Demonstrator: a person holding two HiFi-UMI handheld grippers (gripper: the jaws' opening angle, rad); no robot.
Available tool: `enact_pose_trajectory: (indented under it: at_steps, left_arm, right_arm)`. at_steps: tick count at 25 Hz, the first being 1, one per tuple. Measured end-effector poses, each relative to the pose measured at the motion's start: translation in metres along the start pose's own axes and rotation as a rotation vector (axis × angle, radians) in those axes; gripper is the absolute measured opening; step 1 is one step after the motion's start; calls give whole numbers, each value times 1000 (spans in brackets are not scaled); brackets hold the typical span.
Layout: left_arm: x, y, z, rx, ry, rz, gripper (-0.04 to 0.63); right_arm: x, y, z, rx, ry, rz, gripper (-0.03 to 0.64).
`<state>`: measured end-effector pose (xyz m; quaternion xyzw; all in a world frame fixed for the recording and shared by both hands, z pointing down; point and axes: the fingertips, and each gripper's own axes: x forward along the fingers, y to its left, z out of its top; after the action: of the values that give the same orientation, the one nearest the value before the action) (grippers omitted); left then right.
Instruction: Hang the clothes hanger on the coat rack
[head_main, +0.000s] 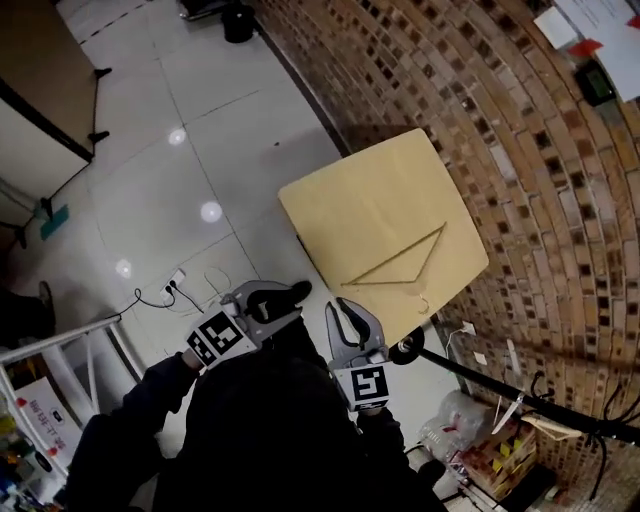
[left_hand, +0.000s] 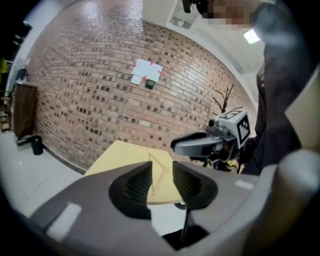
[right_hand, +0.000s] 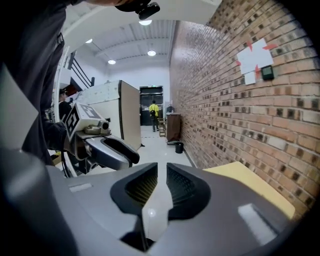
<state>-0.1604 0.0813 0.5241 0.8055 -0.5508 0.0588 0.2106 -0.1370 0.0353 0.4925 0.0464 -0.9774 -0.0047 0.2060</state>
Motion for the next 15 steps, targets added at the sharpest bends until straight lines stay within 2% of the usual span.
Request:
enact_pose_trajectory:
  at_steps: [4,7,11,15]
  left_arm:
    - [67,10,29,34,60,-157,152]
    - [104,18,52,98,108,-277,153]
    - [151,29,73,177,165,-389,153]
    - [192,24,83,197,209,-493,155]
  right_arm:
    - [-6,-72,-11,93,-3,-153,61]
    - [-11,-116,-11,160,-38,-296,61]
    - [-24,-157,-19,216,-41,-437,61]
    - [-48,-182,-50,302,0,-571,61]
